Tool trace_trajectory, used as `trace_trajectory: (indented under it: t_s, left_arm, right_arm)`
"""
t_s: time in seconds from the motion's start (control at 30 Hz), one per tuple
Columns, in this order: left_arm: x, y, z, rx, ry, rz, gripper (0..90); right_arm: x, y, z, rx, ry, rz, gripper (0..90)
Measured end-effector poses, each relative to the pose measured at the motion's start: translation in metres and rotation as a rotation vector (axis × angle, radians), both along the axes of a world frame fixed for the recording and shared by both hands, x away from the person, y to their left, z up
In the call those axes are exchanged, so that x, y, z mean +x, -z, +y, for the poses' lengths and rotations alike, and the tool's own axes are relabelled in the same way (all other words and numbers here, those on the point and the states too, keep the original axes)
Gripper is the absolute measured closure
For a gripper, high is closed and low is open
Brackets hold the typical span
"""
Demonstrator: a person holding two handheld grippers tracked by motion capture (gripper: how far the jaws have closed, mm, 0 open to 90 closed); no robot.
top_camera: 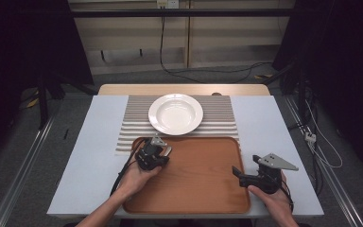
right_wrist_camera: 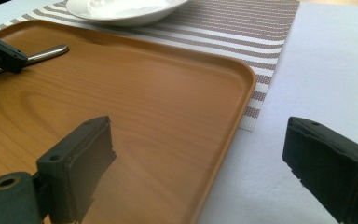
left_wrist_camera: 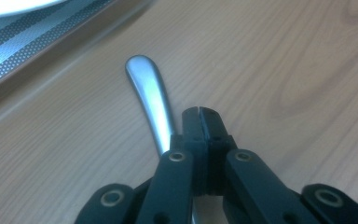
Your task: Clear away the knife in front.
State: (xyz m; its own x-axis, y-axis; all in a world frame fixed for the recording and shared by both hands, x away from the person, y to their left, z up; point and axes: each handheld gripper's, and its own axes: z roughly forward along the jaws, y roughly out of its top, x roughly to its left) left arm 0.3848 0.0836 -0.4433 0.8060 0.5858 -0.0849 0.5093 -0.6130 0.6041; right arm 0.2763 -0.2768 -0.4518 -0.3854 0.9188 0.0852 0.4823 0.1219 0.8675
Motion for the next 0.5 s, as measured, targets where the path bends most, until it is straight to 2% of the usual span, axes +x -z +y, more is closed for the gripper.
trace_trajectory:
  t_s: [0.1, 0.23, 0.37, 0.5]
  left_arm:
    - [-0.0005, -0.0005, 0.0016, 0.015, -0.016, -0.010, 90.0]
    - [0.0013, -0.0003, 0.0046, 0.000, -0.017, 0.004, 90.0]
    - [0.0019, -0.0012, 0.0062, 0.016, -0.035, -0.004, 90.0]
    - [0.0018, -0.0017, 0.0083, 0.020, -0.038, 0.005, 90.0]
  right_arm:
    - [0.0001, -0.0002, 0.0001, -0.002, 0.001, 0.000, 8.2]
    - [0.0001, -0.0003, -0.0004, -0.002, 0.005, 0.000, 8.2]
    - [0.0002, 0.0001, 0.0007, -0.003, 0.002, 0.002, 8.2]
    - [0.0000, 0.0000, 0.0007, -0.005, 0.002, 0.000, 8.2]
